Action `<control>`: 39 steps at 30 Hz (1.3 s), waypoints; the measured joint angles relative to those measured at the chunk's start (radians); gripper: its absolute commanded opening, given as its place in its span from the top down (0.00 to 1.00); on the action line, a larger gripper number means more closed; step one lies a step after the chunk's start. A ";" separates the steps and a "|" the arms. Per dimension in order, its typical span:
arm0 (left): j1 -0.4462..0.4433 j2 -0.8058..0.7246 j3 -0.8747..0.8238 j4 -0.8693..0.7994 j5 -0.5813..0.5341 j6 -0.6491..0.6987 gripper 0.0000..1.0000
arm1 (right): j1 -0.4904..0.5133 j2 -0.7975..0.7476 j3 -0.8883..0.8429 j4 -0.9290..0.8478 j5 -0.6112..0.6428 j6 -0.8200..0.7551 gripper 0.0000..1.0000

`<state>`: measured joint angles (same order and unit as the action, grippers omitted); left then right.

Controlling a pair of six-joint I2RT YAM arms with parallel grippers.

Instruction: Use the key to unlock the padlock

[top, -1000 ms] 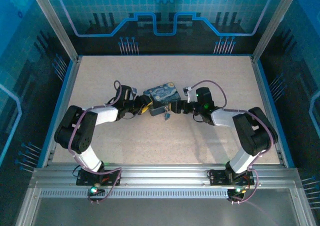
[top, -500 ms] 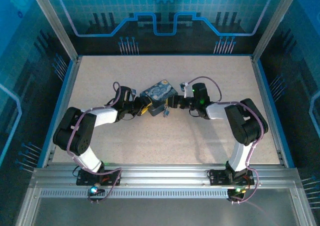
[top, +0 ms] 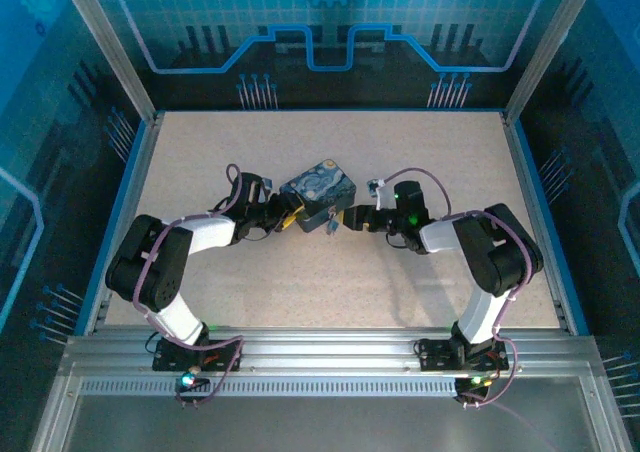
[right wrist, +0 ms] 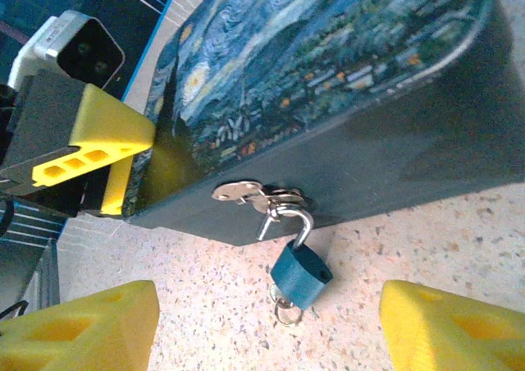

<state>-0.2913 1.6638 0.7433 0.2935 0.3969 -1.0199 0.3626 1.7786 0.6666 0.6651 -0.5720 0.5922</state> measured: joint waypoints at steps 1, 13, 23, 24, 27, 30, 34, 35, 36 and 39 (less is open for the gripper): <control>0.000 0.000 0.000 0.000 0.000 0.000 0.51 | 0.000 0.004 0.000 0.008 -0.006 0.005 0.29; -0.001 -0.001 0.000 -0.001 0.000 -0.001 0.51 | 0.017 0.102 0.077 0.017 -0.039 0.032 0.45; -0.001 -0.001 0.000 -0.001 0.000 -0.003 0.50 | 0.037 0.140 0.109 -0.029 -0.034 0.032 0.58; -0.001 -0.001 0.000 -0.001 0.000 -0.003 0.50 | 0.038 0.143 0.112 -0.032 -0.034 0.033 0.59; -0.001 -0.001 0.000 -0.002 0.000 -0.003 0.50 | 0.039 0.151 0.117 -0.039 -0.033 0.032 0.61; -0.001 -0.001 0.000 -0.003 0.000 -0.003 0.50 | 0.039 0.163 0.124 -0.045 -0.031 0.032 0.62; -0.001 -0.001 0.000 -0.003 0.000 -0.003 0.50 | 0.042 0.175 0.129 -0.047 -0.031 0.033 0.63; -0.001 -0.001 0.000 -0.003 0.000 -0.003 0.50 | 0.043 0.179 0.131 -0.046 -0.031 0.033 0.64; -0.001 -0.001 0.000 -0.003 0.000 -0.003 0.50 | 0.043 0.181 0.134 -0.046 -0.031 0.034 0.64; -0.001 -0.001 0.000 -0.003 0.000 -0.003 0.50 | 0.043 0.187 0.140 -0.045 -0.032 0.037 0.66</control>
<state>-0.2920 1.6630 0.7433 0.2905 0.3965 -1.0225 0.4057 1.9656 0.8066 0.6197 -0.6044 0.6296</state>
